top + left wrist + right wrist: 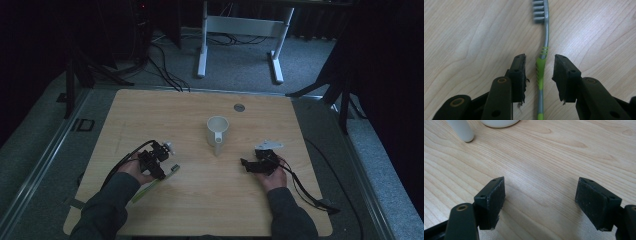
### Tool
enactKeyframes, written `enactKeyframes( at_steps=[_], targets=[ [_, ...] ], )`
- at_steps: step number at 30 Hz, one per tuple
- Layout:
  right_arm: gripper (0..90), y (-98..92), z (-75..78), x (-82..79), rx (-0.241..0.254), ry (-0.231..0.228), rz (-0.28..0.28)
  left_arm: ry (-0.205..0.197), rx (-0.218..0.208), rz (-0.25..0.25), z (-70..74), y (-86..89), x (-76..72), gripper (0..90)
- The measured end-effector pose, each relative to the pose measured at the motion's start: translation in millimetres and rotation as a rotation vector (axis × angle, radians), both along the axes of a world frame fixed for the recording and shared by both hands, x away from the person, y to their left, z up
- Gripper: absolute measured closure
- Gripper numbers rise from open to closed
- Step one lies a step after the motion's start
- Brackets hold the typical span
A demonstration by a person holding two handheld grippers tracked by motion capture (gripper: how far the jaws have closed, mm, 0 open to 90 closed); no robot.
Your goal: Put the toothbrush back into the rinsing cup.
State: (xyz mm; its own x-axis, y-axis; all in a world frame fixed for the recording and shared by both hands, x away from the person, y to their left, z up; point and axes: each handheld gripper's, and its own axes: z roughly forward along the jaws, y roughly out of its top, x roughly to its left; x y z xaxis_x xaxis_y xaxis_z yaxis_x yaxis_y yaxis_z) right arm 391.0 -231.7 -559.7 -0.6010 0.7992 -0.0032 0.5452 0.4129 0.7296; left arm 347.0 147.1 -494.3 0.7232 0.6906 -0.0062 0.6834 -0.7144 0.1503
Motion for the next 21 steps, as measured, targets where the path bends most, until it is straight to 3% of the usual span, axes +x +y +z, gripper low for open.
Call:
enactKeyframes(
  at_steps=[10,21],
  targets=[
    [23.6,0.0,0.0,0.0,0.000,0.000,0.000,0.042,0.028,0.011,-6.8,-1.0,2.7,64.9],
    [23.6,0.0,0.0,0.0,0.000,0.000,0.001,0.060,0.062,-0.004,-14.1,-5.4,3.2,68.7]
  ],
)
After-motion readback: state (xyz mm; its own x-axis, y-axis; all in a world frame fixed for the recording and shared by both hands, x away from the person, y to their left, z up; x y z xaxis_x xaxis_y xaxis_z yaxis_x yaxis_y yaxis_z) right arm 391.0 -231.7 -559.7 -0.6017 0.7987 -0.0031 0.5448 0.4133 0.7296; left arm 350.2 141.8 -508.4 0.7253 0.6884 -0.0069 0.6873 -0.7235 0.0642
